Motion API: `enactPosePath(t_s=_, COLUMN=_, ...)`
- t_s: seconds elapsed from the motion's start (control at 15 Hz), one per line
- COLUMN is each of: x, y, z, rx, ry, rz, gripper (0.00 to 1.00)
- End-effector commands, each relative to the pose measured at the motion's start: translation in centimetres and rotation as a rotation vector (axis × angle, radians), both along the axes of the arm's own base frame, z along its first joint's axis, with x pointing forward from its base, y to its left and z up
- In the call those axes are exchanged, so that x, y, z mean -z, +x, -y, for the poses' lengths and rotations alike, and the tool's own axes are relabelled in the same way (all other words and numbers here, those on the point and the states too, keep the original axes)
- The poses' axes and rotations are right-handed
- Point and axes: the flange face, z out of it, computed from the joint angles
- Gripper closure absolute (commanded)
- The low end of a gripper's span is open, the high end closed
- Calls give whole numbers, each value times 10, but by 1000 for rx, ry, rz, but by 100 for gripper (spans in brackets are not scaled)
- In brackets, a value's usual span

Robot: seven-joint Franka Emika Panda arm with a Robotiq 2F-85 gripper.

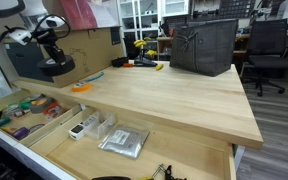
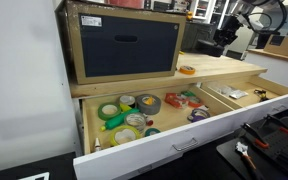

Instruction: Remove the black tape from the drawer

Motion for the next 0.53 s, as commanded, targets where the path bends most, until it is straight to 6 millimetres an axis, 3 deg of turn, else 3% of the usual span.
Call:
enactPosePath(t_s=0.0, x=-19, y=20, z=10, rx=37, ry=22, rz=0, gripper=81)
enactPosePath(t_s=0.47, x=-29, y=24, z=28, rx=80, ry=13, rz=23, gripper=81)
